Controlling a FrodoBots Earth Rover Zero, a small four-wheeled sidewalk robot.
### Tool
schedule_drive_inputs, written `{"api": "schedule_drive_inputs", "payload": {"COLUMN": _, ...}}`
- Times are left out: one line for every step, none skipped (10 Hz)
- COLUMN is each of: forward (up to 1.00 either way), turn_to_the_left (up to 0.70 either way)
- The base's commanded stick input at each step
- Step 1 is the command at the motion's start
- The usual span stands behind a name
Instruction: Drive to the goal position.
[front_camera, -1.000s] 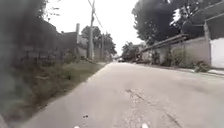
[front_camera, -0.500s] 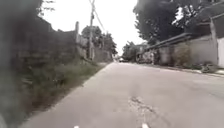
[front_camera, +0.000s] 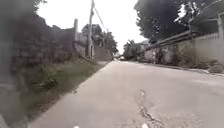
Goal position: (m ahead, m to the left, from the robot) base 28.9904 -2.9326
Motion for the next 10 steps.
{"api": "schedule_drive_inputs", "payload": {"forward": 1.0, "turn_to_the_left": -0.04}}
{"api": "schedule_drive_inputs", "payload": {"forward": 1.0, "turn_to_the_left": -0.04}}
{"api": "schedule_drive_inputs", "payload": {"forward": 1.0, "turn_to_the_left": -0.04}}
{"api": "schedule_drive_inputs", "payload": {"forward": 1.0, "turn_to_the_left": -0.04}}
{"api": "schedule_drive_inputs", "payload": {"forward": 1.0, "turn_to_the_left": -0.04}}
{"api": "schedule_drive_inputs", "payload": {"forward": 1.0, "turn_to_the_left": -0.05}}
{"api": "schedule_drive_inputs", "payload": {"forward": 1.0, "turn_to_the_left": -0.06}}
{"api": "schedule_drive_inputs", "payload": {"forward": 1.0, "turn_to_the_left": -0.06}}
{"api": "schedule_drive_inputs", "payload": {"forward": 1.0, "turn_to_the_left": -0.06}}
{"api": "schedule_drive_inputs", "payload": {"forward": 1.0, "turn_to_the_left": -0.06}}
